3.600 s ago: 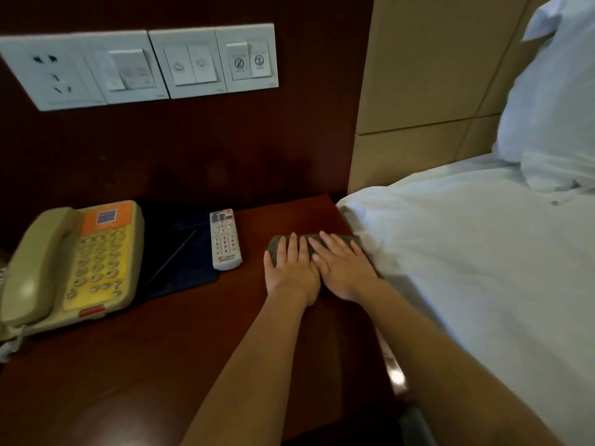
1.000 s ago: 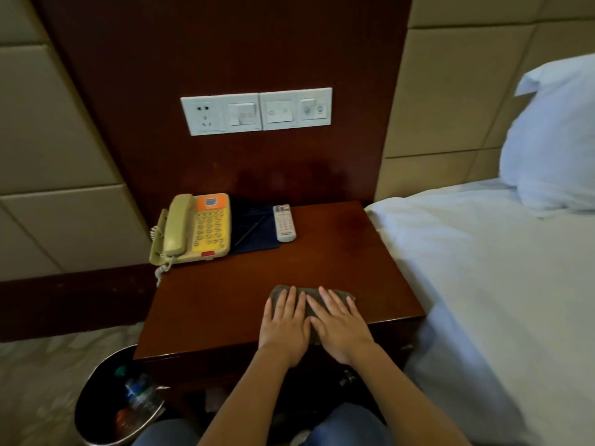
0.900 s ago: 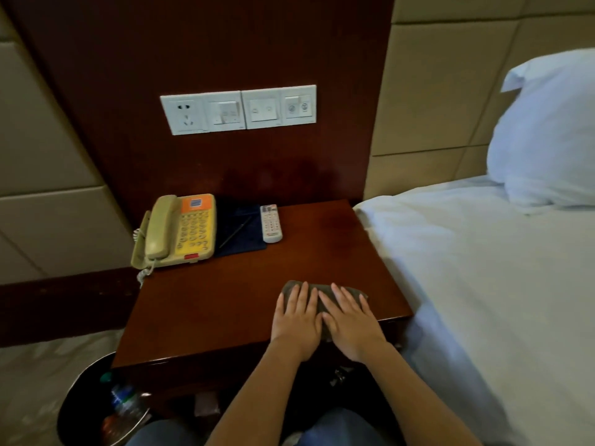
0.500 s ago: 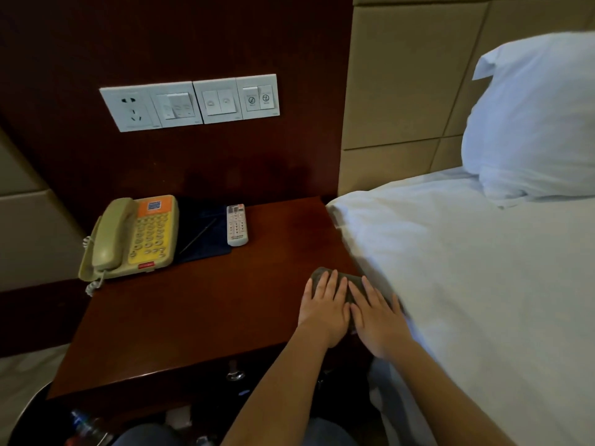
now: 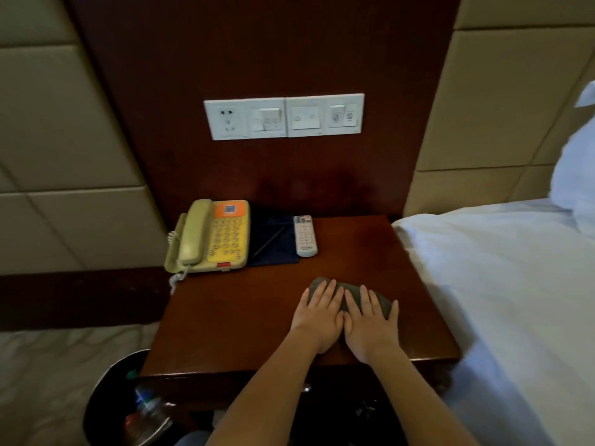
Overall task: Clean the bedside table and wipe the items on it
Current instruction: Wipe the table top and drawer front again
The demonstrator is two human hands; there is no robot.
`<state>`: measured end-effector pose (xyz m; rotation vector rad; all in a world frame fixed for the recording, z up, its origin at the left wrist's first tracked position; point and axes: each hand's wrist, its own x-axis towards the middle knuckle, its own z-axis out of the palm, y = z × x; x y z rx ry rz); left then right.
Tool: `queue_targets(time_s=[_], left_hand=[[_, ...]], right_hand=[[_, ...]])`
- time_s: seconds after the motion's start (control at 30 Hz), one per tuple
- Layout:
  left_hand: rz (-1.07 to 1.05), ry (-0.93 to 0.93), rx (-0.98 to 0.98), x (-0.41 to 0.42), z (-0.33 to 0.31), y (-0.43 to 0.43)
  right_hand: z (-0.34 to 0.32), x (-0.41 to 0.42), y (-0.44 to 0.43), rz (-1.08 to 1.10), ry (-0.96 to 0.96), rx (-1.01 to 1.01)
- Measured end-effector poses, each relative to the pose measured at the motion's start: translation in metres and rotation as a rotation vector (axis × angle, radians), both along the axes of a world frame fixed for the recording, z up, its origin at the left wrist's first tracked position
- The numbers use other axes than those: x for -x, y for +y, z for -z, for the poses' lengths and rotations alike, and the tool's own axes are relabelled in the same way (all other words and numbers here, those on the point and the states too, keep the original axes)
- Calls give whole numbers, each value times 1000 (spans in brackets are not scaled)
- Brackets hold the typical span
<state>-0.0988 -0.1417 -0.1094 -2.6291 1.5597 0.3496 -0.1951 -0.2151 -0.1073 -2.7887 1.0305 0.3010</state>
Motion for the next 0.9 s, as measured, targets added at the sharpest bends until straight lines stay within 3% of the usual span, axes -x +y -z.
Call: queue_targets(time_s=[0.17, 0.3, 0.47, 0.57, 0.67, 0.77, 0.9], left_hand=[[-206, -43, -34, -62, -1, 98], [-257, -8, -23, -75, -6, 146], [-270, -21, 125, -88, -41, 139], [-311, 127, 75, -92, -49, 134], [-340, 150, -20, -88, -54, 134], [-338, 151, -23, -83, -63, 134], [-382, 323, 192, -85, -83, 136]], right_hand=[[-5, -83, 76, -237, 30, -59], [-11, -103, 108, -333, -7, -119], [-25, -86, 84, -204, -242, -117], [-25, -76, 75, -104, -264, -126], [-26, -71, 74, -26, -277, -159], [-33, -66, 71, 34, -411, -339], [-66, -61, 67, 163, -682, -583]])
